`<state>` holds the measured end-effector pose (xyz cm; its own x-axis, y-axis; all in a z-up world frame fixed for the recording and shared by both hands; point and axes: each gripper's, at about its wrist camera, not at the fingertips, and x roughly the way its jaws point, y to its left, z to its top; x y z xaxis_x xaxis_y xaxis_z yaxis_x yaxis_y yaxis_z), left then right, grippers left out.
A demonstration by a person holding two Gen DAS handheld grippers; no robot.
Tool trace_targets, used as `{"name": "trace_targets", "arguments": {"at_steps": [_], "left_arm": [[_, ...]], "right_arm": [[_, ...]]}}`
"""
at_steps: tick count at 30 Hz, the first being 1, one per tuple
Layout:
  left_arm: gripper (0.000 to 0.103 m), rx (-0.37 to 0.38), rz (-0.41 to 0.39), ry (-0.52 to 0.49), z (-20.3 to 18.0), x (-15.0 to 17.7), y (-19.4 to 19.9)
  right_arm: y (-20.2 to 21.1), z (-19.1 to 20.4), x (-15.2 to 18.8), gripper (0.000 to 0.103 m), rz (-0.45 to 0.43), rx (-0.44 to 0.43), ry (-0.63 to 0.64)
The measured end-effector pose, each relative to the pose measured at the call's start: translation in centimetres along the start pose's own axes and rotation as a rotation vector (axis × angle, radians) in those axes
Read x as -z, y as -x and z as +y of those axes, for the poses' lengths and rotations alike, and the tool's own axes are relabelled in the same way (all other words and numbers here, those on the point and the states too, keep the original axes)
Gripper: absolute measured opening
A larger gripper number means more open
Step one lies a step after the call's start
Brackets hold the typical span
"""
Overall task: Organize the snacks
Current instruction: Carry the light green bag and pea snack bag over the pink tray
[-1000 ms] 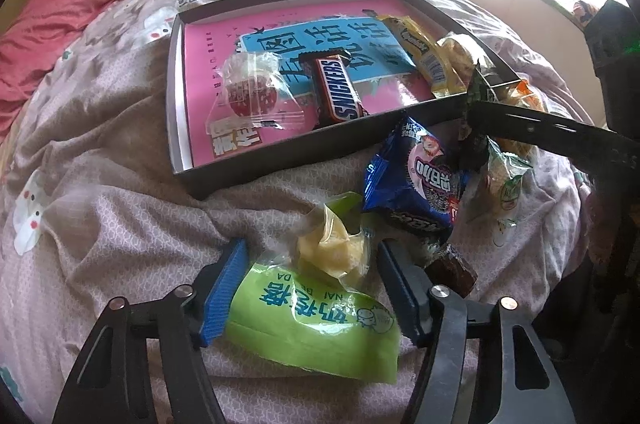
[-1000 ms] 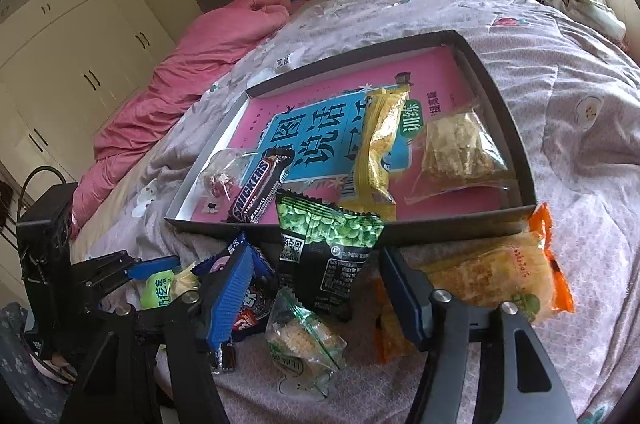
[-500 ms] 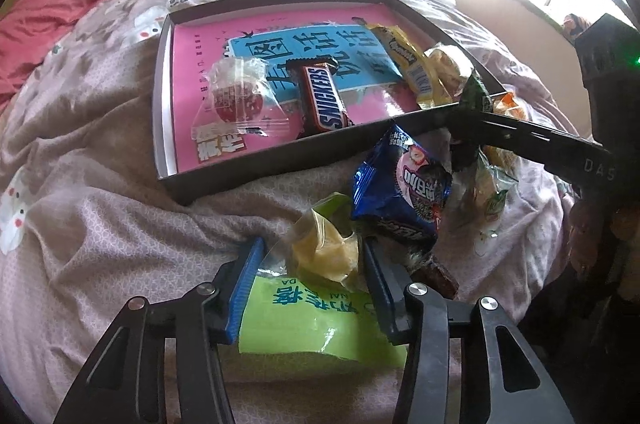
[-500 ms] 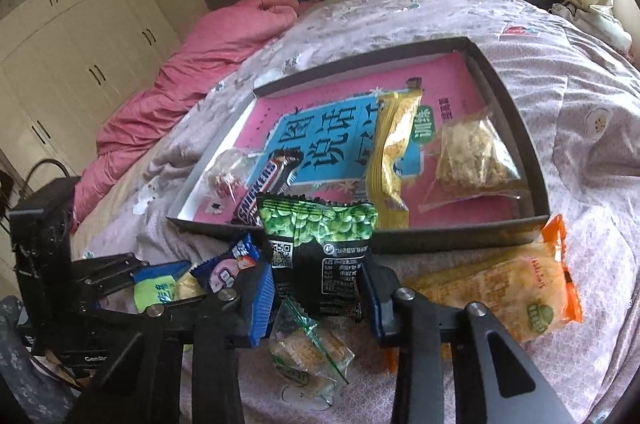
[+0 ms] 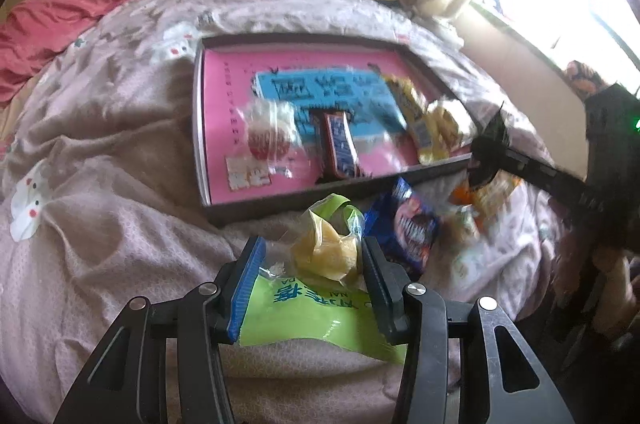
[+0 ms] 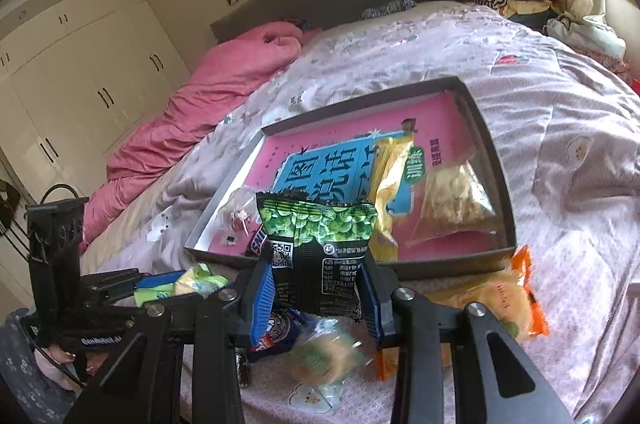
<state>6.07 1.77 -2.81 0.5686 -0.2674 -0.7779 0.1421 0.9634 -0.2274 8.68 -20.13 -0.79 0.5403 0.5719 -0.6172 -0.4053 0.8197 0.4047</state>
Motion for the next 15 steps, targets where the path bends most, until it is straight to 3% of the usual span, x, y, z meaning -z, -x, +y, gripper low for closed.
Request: {"name": "trace_targets", "arguments": {"at_steps": [8, 15], "left_arm": [[0.051, -0.018, -0.090, -0.004, -0.5, -0.9, 2.2], [0.051, -0.027, -0.109, 0.010, -0.6, -1.4, 2.6]], "right_arm": [[0.7, 0.1, -0.6, 0.038, -0.037, 0.008, 0.005], [1.3, 0.3, -1.0, 0.038, -0.067, 0.017, 0.027]]}}
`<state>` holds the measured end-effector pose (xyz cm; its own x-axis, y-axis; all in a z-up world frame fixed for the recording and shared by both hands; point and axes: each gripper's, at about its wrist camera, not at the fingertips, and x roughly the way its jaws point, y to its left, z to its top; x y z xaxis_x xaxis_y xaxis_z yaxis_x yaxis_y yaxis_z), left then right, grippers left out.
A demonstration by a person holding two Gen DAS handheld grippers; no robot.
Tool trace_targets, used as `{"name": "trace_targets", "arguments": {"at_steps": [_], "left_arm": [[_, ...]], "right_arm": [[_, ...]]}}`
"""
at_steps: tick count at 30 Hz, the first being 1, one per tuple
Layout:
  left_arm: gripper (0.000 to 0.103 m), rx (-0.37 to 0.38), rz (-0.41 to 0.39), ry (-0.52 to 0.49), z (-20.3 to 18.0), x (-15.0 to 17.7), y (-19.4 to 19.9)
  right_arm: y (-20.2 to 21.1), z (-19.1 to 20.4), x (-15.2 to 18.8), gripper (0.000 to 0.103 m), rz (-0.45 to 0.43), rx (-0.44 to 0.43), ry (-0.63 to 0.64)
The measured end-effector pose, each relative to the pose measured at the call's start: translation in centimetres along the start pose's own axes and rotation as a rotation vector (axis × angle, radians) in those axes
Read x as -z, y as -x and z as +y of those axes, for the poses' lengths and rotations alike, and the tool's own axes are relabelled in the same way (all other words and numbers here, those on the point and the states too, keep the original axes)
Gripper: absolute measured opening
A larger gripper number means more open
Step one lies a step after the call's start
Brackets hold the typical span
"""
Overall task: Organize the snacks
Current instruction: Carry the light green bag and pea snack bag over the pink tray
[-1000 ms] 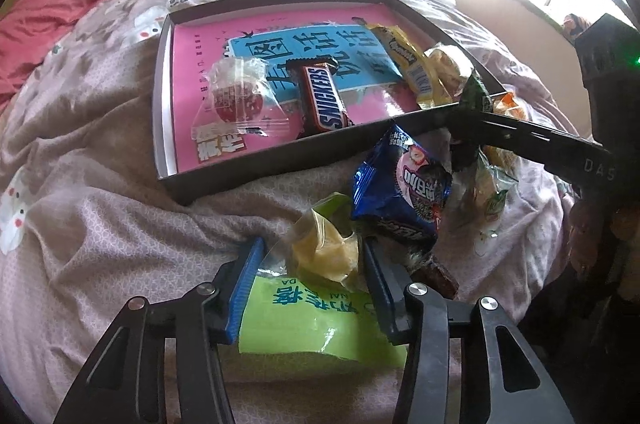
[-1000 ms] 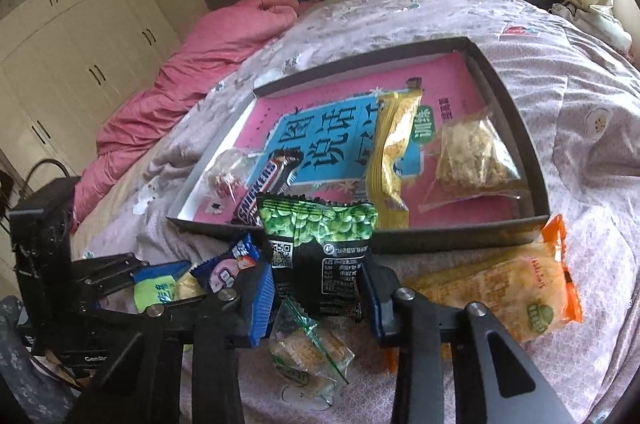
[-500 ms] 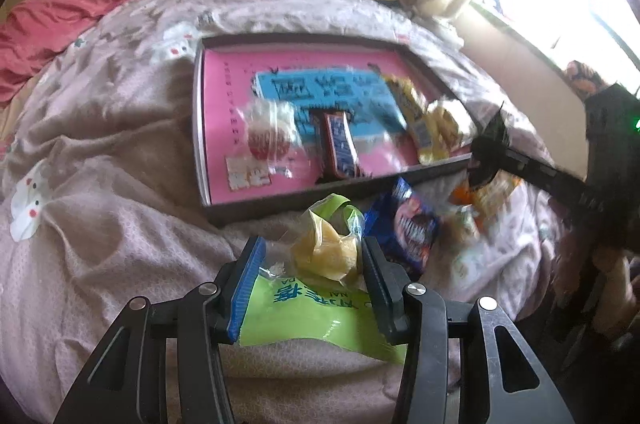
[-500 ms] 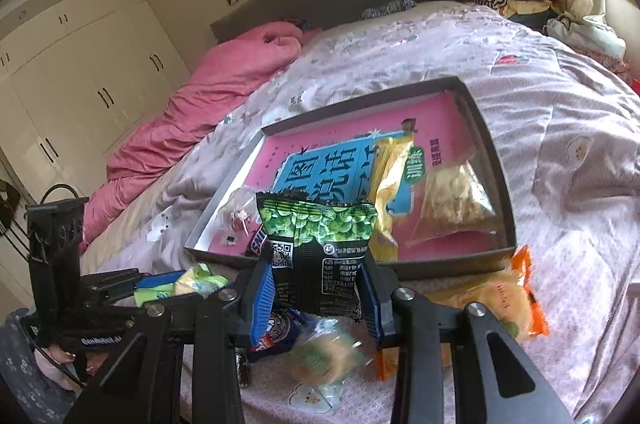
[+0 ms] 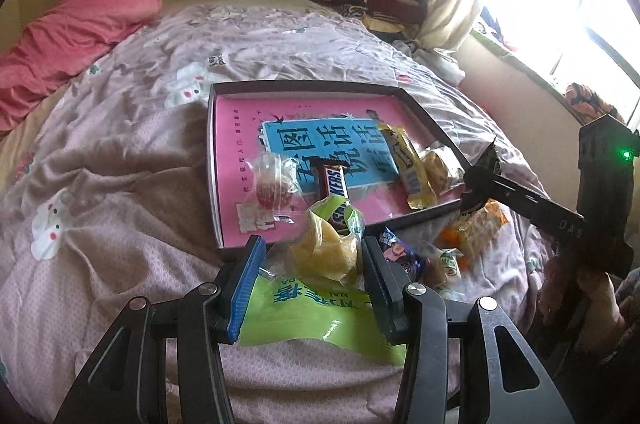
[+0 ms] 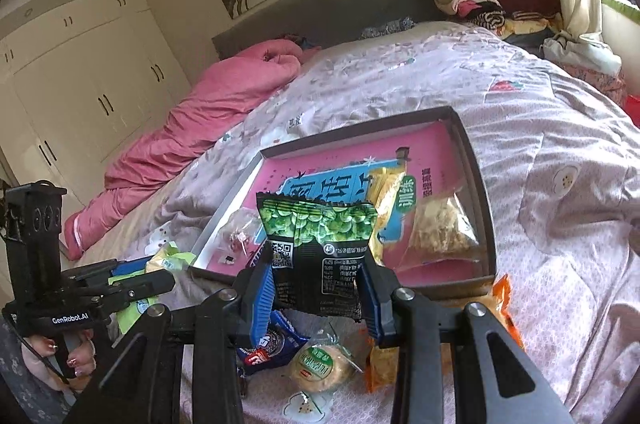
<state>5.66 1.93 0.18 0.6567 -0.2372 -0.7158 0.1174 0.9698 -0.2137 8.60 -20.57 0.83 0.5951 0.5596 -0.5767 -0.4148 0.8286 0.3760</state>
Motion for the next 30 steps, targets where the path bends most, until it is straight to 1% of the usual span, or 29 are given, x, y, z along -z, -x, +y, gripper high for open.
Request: {"name": "trace_targets", "arguments": {"at_steps": [6, 16, 27, 30], "left_arm": [[0.051, -0.020, -0.021, 0.007, -0.2, -0.6, 0.2], [0.051, -0.038, -0.066, 0.015, -0.7, -2.2, 0.4], [0.051, -0.026, -0.093, 0.011, -1.8, -3.7, -0.1], [0.051, -0.012, -0.098, 0.009, -2.4, -4.2, -0.4]], "right_arm": [[0.6, -0.5, -0.5, 0.038, -0.030, 0.012, -0.012], [1.6, -1.2, -1.4, 0.038, -0.087, 0.060, 0.000], [2.7, -1.8, -2.0, 0.038, -0.134, 0.105, 0.008], [2.9, -2.2, -2.1, 0.038, -0.144, 0.122, 0.001]]}}
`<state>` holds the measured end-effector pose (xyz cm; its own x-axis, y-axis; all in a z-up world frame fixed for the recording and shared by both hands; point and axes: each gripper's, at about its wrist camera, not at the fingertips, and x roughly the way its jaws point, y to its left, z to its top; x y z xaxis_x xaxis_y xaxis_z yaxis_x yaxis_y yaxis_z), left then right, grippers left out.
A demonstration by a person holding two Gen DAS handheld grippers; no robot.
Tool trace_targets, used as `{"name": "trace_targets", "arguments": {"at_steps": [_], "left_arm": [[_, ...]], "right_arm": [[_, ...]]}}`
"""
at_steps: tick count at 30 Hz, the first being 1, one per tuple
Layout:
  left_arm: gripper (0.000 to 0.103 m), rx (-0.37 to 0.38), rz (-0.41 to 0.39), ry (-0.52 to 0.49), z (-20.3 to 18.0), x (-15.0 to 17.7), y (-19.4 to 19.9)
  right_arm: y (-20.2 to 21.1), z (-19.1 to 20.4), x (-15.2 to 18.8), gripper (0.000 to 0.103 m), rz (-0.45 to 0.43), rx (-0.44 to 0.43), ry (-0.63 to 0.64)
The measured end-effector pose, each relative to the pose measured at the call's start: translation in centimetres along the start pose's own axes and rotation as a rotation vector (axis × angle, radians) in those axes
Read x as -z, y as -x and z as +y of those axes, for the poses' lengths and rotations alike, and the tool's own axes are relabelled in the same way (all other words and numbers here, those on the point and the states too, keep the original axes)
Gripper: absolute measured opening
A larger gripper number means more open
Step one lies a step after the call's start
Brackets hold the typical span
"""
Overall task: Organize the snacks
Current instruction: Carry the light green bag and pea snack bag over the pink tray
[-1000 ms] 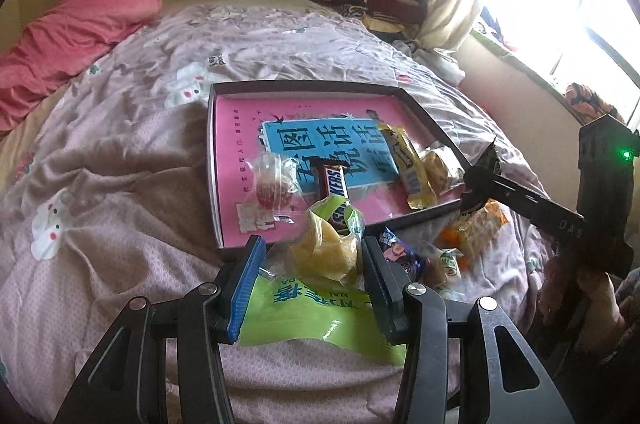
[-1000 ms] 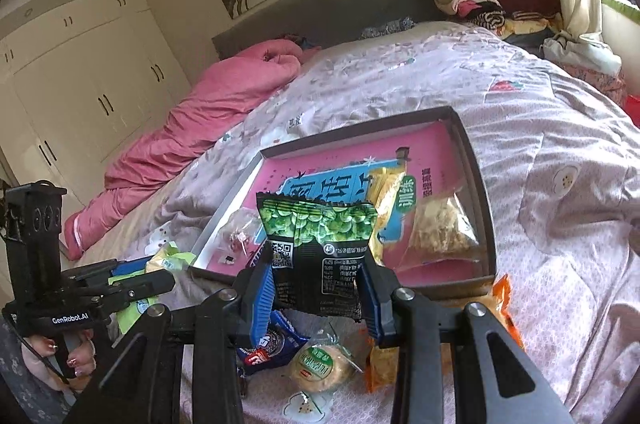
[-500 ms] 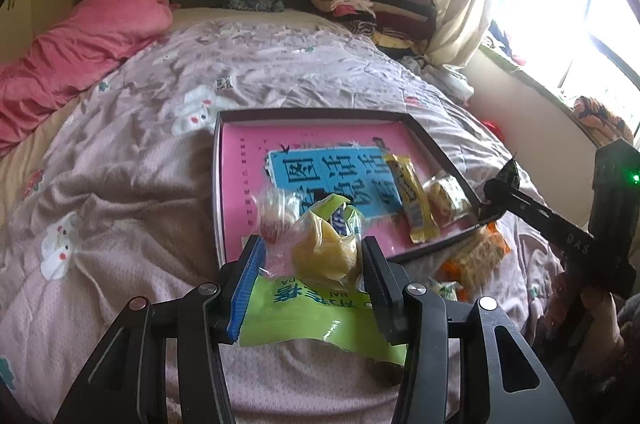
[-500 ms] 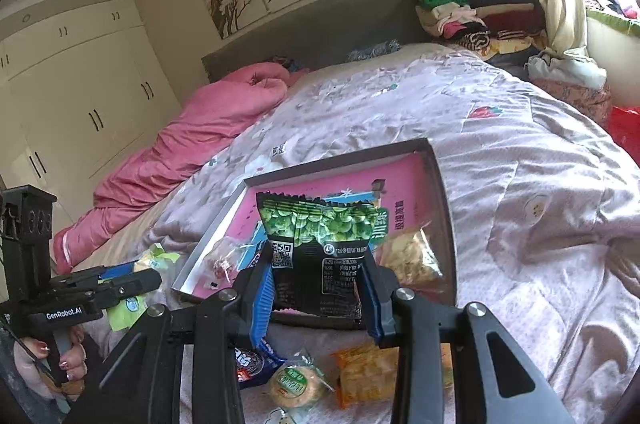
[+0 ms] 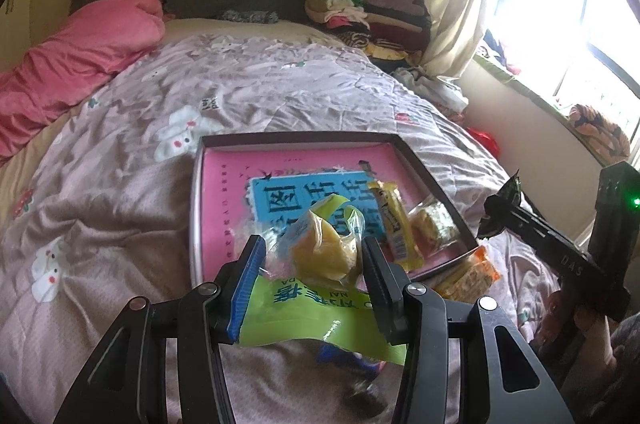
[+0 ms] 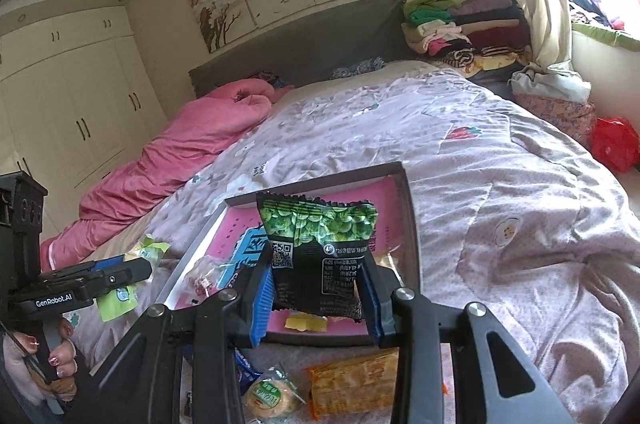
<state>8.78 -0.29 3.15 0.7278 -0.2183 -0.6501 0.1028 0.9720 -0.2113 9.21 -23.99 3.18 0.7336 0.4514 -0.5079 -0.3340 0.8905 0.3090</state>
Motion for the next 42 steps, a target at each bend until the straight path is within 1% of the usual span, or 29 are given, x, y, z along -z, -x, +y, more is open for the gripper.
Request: {"name": "trace_targets", "arguments": {"at_steps": [9, 23, 28, 32, 42], "left_arm": [[0.051, 0.020, -0.009, -0.015, -1.6, -0.9, -1.3], [0.051, 0.048, 0.028, 0.001, -2.4, -1.3, -4.7], [0.051, 0.057, 0.030, 0.009, -2.6, -1.5, -5.7], [0.051, 0.068, 0.048, -0.004, -2.8, -1.3, -6.5], [0.051, 0.058, 0.085, -0.021, -3.1, -1.0, -8.3]], "right_arm": [[0.3, -1.0, -0.4, 0.038, -0.019, 0.043, -0.014], [0.0, -1.6, -0.6, 0.038, -0.025, 0.077, -0.023], [-0.5, -1.5, -0.3, 0.038, -0.012, 0.098, -0.006], [-0.9, -1.4, -0.2, 0.038, -0.004, 0.112, -0.003], [-2.4, -0.5, 0.4, 0.038, 0.027, 0.111, 0.043]]}}
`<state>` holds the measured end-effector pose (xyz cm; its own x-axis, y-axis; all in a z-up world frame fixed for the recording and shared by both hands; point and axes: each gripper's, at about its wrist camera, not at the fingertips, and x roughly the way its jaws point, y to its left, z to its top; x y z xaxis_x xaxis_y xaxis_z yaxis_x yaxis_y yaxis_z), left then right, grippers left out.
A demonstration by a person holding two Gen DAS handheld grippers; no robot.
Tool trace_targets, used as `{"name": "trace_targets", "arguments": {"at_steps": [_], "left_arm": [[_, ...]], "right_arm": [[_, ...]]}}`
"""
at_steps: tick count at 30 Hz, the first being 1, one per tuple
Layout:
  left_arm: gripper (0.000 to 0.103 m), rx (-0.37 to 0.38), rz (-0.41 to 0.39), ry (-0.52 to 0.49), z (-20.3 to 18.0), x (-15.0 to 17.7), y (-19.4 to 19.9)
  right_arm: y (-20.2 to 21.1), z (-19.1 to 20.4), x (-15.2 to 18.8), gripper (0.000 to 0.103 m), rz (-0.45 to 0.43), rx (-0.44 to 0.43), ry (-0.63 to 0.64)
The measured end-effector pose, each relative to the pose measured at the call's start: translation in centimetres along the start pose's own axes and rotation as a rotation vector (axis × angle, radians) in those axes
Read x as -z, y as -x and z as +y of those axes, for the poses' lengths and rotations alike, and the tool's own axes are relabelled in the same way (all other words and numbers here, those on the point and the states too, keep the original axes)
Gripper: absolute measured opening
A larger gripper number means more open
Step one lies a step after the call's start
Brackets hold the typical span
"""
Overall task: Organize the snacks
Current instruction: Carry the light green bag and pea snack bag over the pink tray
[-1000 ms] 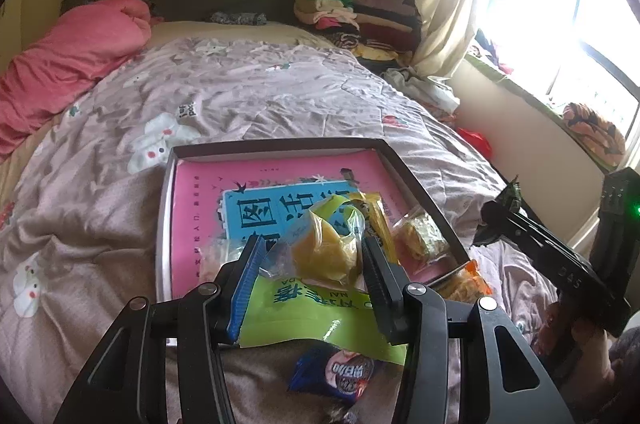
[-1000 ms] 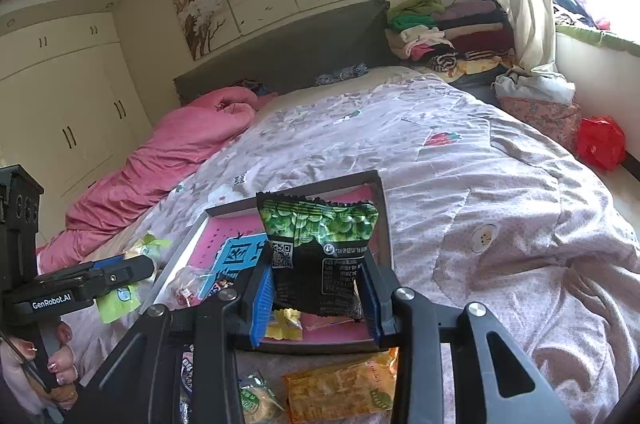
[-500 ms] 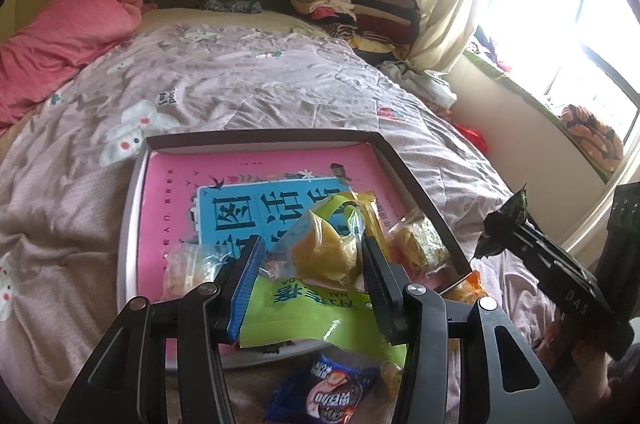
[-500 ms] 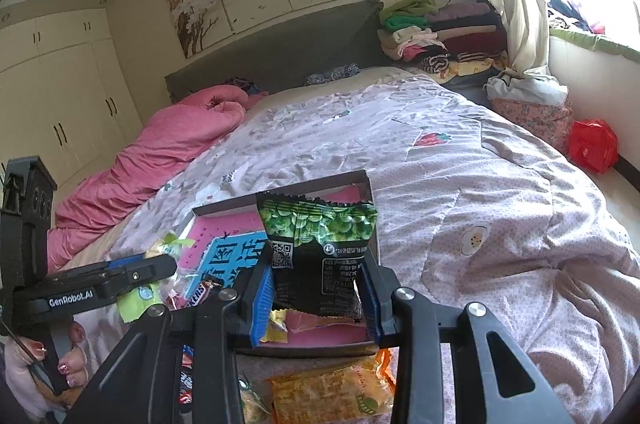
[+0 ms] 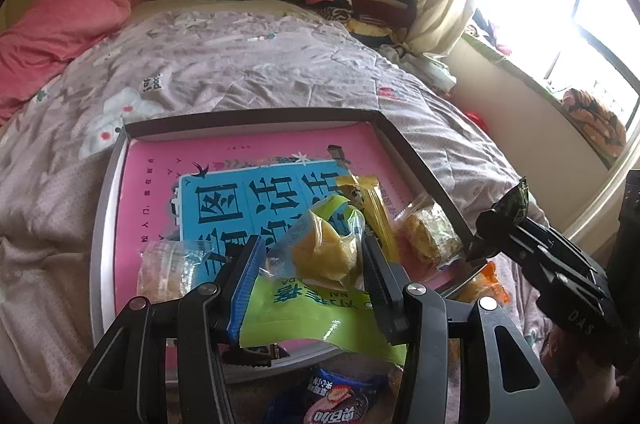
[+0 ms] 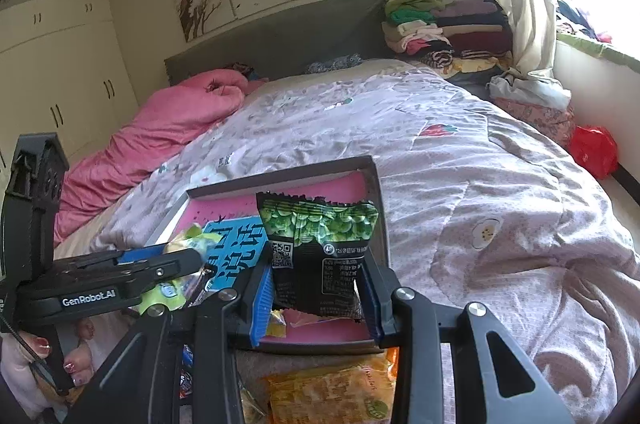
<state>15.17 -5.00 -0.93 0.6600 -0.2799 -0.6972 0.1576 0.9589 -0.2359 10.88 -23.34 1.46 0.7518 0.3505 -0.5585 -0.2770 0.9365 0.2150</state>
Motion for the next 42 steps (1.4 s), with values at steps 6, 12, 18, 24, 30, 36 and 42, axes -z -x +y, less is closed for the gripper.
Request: {"name": "trace_targets", "arguments": {"at_steps": [6, 12, 18, 24, 30, 36, 42], "left_arm": [[0.051, -0.001, 0.027, -0.016, -0.3, 0.3, -1.0], [0.051, 0.007, 0.042, -0.029, -0.5, 0.6, -1.6], [0.051, -0.007, 0.059, -0.043, -0.5, 0.9, -2.1], [0.051, -0.006, 0.076, -0.053, -0.6, 1.2, -2.6], [0.051, -0.002, 0.075, -0.055, -0.6, 1.3, -2.6], [0.051, 0.001, 0.078, -0.060, -0.5, 1.1, -3.0], [0.051, 0.002, 0.081, -0.062, -0.5, 0.9, -3.8]], "right_arm": [[-0.9, 1.1, 0.6, 0.038, 0.028, -0.001, 0.046], [-1.6, 2.3, 1.1, 0.038, 0.051, -0.018, 0.084], [-2.6, 2.9, 1.7, 0.038, 0.081, -0.021, 0.100], [-3.2, 2.3, 2.1, 0.038, 0.104, -0.004, 0.079], [-3.5, 1.7, 2.2, 0.038, 0.122, 0.016, 0.066], [-3.6, 0.9, 2.2, 0.038, 0.134, 0.037, 0.038], [-3.6, 0.5, 2.5, 0.038, 0.147, 0.041, 0.019]]}}
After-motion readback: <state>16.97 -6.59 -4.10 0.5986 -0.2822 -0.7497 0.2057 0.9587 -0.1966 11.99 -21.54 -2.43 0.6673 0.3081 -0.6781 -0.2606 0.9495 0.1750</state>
